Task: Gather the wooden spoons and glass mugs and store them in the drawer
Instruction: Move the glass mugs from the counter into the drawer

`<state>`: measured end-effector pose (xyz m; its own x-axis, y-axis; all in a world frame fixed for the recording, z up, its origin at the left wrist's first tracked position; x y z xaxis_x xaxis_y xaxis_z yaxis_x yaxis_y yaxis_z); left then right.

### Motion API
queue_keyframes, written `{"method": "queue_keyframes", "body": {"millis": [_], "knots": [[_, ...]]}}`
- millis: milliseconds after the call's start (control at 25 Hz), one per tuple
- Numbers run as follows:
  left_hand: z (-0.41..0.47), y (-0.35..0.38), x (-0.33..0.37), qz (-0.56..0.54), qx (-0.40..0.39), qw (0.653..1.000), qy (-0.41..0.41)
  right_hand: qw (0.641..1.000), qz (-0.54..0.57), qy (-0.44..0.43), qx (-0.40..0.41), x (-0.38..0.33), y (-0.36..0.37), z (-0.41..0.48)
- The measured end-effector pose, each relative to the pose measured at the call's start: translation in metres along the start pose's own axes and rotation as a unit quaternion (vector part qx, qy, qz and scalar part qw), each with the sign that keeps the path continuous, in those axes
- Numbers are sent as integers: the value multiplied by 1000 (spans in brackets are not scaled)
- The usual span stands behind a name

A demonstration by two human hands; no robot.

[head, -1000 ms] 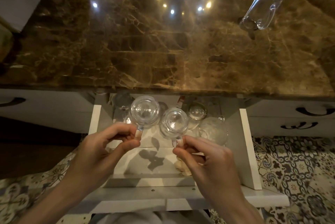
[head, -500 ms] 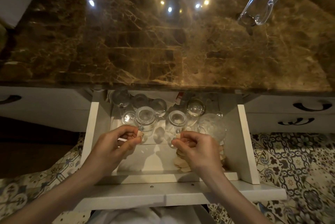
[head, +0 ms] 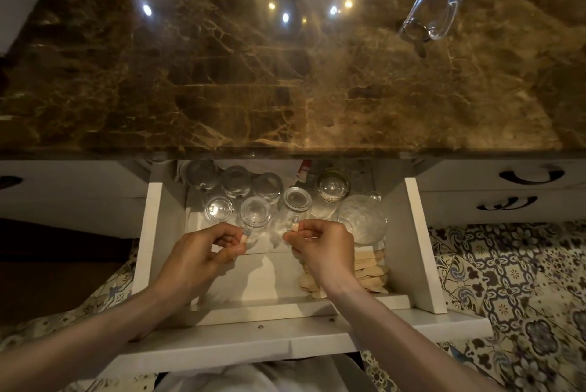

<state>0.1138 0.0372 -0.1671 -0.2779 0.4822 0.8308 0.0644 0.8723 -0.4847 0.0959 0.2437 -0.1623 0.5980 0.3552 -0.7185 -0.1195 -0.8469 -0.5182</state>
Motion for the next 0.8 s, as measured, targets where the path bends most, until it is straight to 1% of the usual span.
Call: {"method": "queue_keyframes", "body": {"millis": [240, 320, 400, 480, 640, 800], "knots": [[5, 12, -18, 11, -4, 1000, -13, 999, 15, 14, 30, 6, 11, -2], [5, 16, -18, 17, -11, 1000, 10, 998, 27, 31, 46, 8, 13, 0], [6, 20, -13, 38, -10, 999, 37, 994, 60, 66, 58, 13, 13, 5], [8, 23, -11, 53, -7, 997, 48, 991, 80, 88, 64, 18, 14, 9], [9, 21, -15, 95, -3, 994, 46, 989, 88, 109, 51, 23, 21, 12], [11, 24, -24, 95, -12, 995, 16, 986, 75, 144, 25, 32, 27, 12]]}}
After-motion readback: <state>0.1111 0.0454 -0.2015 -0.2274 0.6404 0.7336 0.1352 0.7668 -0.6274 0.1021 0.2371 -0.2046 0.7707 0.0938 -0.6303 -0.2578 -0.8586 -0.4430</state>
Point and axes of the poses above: each hand's wrist, its own z-axis towards the middle knuckle, its own y-axis out of the palm, x = y × z, the point moved 6 cm from there along z, towards the middle knuckle, and after that the axes turned 12 degrees about x, right-handed, at the moved point
